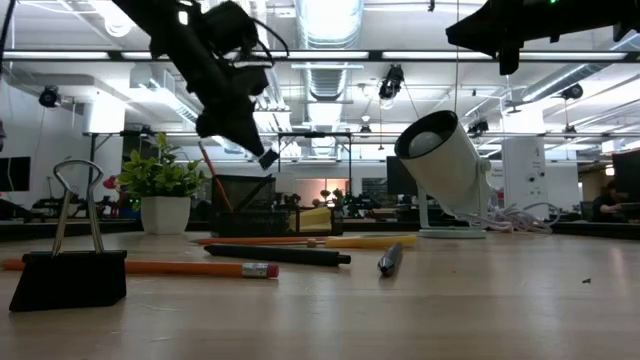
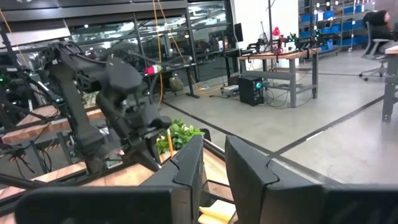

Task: Pick and place office supplies into organizer
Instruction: Put the left black binder clip into the black desk organizer

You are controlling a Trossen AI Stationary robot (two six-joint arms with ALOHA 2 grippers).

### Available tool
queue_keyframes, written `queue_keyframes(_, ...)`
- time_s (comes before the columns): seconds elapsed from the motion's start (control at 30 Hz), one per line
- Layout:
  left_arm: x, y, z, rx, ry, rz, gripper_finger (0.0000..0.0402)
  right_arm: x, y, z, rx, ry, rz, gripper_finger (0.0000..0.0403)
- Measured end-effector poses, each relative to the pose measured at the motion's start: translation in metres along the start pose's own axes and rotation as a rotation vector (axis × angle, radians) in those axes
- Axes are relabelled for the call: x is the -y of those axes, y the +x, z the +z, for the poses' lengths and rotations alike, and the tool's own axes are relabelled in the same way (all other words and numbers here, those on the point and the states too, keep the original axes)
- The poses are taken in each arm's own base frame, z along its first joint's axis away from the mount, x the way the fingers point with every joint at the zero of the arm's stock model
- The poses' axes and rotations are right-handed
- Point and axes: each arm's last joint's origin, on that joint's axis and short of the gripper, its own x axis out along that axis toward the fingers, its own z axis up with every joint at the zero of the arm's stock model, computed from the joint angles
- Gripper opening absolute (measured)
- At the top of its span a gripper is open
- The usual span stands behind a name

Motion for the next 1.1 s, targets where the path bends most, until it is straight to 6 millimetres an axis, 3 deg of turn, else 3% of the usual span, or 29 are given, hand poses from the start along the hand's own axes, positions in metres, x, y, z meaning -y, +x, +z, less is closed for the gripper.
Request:
queue_keyframes(0.23,-0.002,0.03,-0.006,-0.096,0.023,0.019,0.0,0.0,0.0,0.0,0.001,0.0,0.0,0.0059)
queue_keyframes(1.1,-0.009,0.044,-0.03,-0.318,0.083,0.095,0.0,0.0,0.0,0.0,0.001,0.026,0.0,0.0059)
